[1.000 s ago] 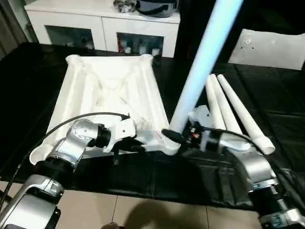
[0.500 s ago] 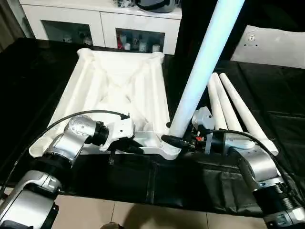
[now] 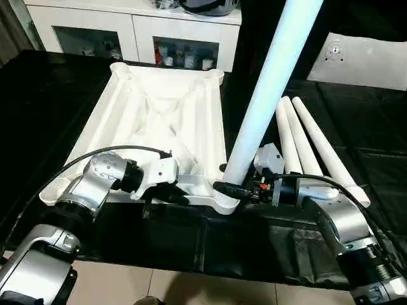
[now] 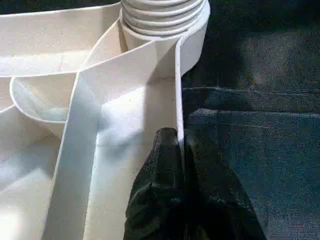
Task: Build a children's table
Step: Insert table leg to table base
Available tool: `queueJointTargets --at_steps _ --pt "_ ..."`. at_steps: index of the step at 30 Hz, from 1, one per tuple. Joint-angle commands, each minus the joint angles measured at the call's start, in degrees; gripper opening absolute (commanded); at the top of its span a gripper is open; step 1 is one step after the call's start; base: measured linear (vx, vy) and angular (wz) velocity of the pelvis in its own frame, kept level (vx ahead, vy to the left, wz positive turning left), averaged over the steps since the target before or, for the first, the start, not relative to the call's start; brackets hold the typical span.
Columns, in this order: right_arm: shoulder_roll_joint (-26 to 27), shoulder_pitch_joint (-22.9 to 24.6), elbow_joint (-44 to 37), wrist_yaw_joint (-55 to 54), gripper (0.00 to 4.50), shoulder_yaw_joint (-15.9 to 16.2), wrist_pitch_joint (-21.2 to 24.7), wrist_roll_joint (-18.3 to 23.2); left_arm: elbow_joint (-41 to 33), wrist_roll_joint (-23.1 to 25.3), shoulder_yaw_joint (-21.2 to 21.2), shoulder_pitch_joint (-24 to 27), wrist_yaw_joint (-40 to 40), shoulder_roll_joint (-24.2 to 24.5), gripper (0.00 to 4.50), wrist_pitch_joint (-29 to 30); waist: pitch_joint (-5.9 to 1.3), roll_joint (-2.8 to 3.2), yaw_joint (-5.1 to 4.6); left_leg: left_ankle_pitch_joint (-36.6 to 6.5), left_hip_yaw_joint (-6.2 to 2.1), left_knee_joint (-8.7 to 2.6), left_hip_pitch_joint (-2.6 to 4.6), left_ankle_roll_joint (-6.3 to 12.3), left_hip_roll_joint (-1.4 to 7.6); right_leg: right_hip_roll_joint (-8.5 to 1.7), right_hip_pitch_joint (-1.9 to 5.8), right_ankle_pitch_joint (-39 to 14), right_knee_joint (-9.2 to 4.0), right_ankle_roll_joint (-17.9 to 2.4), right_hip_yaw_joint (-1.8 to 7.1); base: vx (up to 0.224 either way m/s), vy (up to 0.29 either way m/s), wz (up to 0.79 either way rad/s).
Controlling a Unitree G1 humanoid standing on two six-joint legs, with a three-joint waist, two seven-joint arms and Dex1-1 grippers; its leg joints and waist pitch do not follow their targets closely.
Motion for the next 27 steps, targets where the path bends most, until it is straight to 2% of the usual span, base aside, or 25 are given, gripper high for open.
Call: queueJointTargets --at_steps 1,3,5,6,7,8,9,10,11,12,13,14,15,16,17,18,20,24,27 --pt "1.1 3.7 2.3 2.6 1.91 6.3 3.0 -1.2 1.7 2.1 0.0 -0.8 2.4 0.2 0.00 0.4 -1.35 0.52 -0.34 -16.6 -0.73 -4.35 1.44 0.95 3.36 -4.12 0.93 -8.1 -4.62 -13.0 2.14 0.000 0.000 0.00" --pt "4.1 2.8 5.8 -5.4 1.91 4.2 0.9 -4.3 -3.3 -0.2 2.6 2.4 4.3 1.1 0.00 4.9 -1.33 0.67 -0.40 -17.3 -0.66 -4.49 1.45 0.23 3.32 -4.25 0.68 -9.5 -4.73 -13.2 2.21 0.000 0.000 0.00" --pt "5.7 2.3 7.5 -9.3 1.91 3.0 0.4 -5.1 -7.2 -1.6 4.4 4.7 6.1 1.3 0.00 8.4 -1.28 0.34 -0.82 -19.2 -0.88 -4.80 1.24 -0.73 3.26 -4.24 0.75 -13.4 -4.84 -12.4 2.14 0.000 0.000 0.00" --pt "6.4 2.2 8.1 -11.0 1.91 2.4 0.5 -5.3 -8.9 -2.2 5.2 5.8 7.1 1.3 0.00 10.0 -0.98 0.48 -1.29 -21.1 -0.95 -4.95 1.38 -1.17 3.27 -4.21 0.31 -16.7 -5.12 -12.1 2.24 0.000 0.000 0.00" --pt "7.3 1.9 8.8 -12.7 1.91 1.8 0.5 -5.4 -11.6 -2.8 6.0 7.3 8.3 1.3 0.00 11.8 -0.95 0.51 -1.54 -22.2 -1.04 -4.92 1.45 -1.40 3.28 -4.26 0.19 -18.6 -5.21 -11.7 2.28 0.000 0.000 0.00" --pt "8.7 1.5 9.9 -15.7 1.91 0.7 0.8 -5.5 -16.6 -3.7 7.4 9.9 10.5 1.1 0.00 15.6 -0.90 0.37 -1.85 -23.2 -1.28 -4.97 1.24 -1.61 3.29 -4.43 0.25 -22.2 -5.40 -10.7 2.35 0.000 0.000 0.00" --pt "8.7 1.5 9.9 -15.7 1.91 0.7 0.8 -5.5 -16.6 -3.7 7.4 9.9 10.5 1.1 0.00 15.6 -0.96 0.24 -2.10 -23.1 -1.37 -5.14 1.04 -1.99 3.43 -4.48 0.34 -22.6 -5.24 -10.7 2.35 0.000 0.000 0.00" --pt "9.8 1.2 10.8 -17.6 1.91 0.1 0.9 -5.5 -20.7 -4.5 8.2 11.9 12.1 0.6 0.00 19.0 -0.76 0.51 -2.62 -24.8 -1.65 -5.43 1.07 -2.72 3.36 -4.33 0.02 -25.8 -5.51 -9.4 2.16 0.000 0.000 0.00" --pt "10.8 0.8 11.6 -19.4 1.91 -0.4 0.9 -5.6 -24.4 -5.1 8.9 13.6 13.6 -0.1 0.00 21.9 -0.69 0.52 -2.83 -25.6 -1.71 -5.40 1.16 -2.78 3.35 -4.29 -0.24 -26.2 -5.68 -9.3 2.20 0.000 0.000 0.00" --pt "10.8 0.8 11.6 -19.4 1.91 -0.4 0.9 -5.6 -24.4 -5.1 8.9 13.6 13.6 -0.1 0.00 21.9 -0.69 0.36 -2.98 -26.1 -1.76 -5.32 1.24 -2.84 3.40 -4.29 -0.35 -26.3 -5.73 -9.3 2.30 0.000 0.000 0.00" --pt "12.2 0.1 13.0 -21.9 1.91 -1.0 1.2 -5.9 -28.7 -5.7 9.4 15.1 15.7 -1.7 0.00 25.8 -0.72 0.16 -3.14 -26.3 -1.56 -5.15 1.42 -2.76 3.34 -4.15 -0.62 -26.3 -5.77 -9.2 2.44 0.000 0.000 0.00" --pt "13.6 -0.9 14.7 -24.5 1.91 -1.4 1.1 -6.5 -32.9 -5.9 9.4 16.5 17.8 -3.5 0.00 29.5 -0.63 0.18 -3.19 -25.9 -1.58 -5.15 1.31 -2.50 3.18 -4.14 -0.61 -26.4 -5.93 -9.1 2.45 0.000 0.000 0.00" --pt "14.5 -1.6 15.9 -26.3 1.91 -1.7 0.8 -6.9 -35.6 -5.9 9.3 17.4 19.0 -4.6 0.00 31.7 -0.79 -0.01 -3.43 -24.0 -1.61 -5.19 0.95 -2.54 3.36 -4.24 -0.26 -24.5 -5.51 -9.6 2.50 0.000 0.000 0.00" --pt "15.4 -2.4 17.3 -28.3 1.91 -1.9 0.7 -7.4 -38.0 -5.7 8.7 18.1 20.0 -5.7 0.00 33.7 -0.81 0.08 -3.42 -22.5 -1.36 -5.09 0.83 -2.16 3.06 -3.86 -0.25 -22.9 -5.66 -9.4 2.40 0.000 0.000 0.00" --pt "15.4 -2.4 17.3 -28.3 1.91 -1.9 0.7 -7.4 -38.0 -5.7 8.7 18.1 20.0 -5.7 0.00 33.7 -0.88 0.06 -3.55 -22.0 -1.27 -5.05 0.86 -2.08 3.13 -3.78 -0.24 -21.4 -5.51 -9.7 2.46 0.000 0.000 0.00" --pt "16.4 -3.4 18.6 -30.1 1.91 -2.0 0.6 -7.9 -40.1 -5.3 7.7 18.6 21.4 -7.0 0.00 35.5 -0.95 -0.01 -3.37 -21.4 -0.97 -4.76 1.20 -1.47 3.04 -3.63 -0.42 -19.4 -5.63 -10.0 2.54 0.000 0.000 0.00" --pt "17.9 -4.8 20.2 -32.2 1.91 -2.3 1.0 -8.2 -42.7 -4.4 6.0 18.8 24.0 -9.2 0.00 38.3 -1.01 -0.12 -3.44 -19.4 -0.84 -4.69 0.84 -0.84 2.91 -3.55 -0.01 -16.6 -5.42 -10.3 2.54 0.000 0.000 0.00" --pt "18.2 -4.7 20.0 -33.0 1.91 -2.5 1.8 -8.2 -42.0 -3.2 6.1 17.7 26.4 -10.4 0.00 39.2 -1.41 -0.13 -3.09 -13.3 -0.50 -4.19 0.70 0.86 2.74 -3.25 0.72 -7.1 -4.75 -10.9 2.39 0.000 0.000 0.00" --pt "18.1 -4.2 19.7 -33.1 1.91 -2.5 2.0 -8.5 -41.4 -2.5 6.0 17.0 27.1 -10.5 0.00 39.6 -1.27 -0.08 -2.80 -12.9 -0.40 -4.18 0.80 1.19 2.71 -3.20 0.79 -5.8 -4.71 -11.4 2.28 0.000 0.000 0.00"
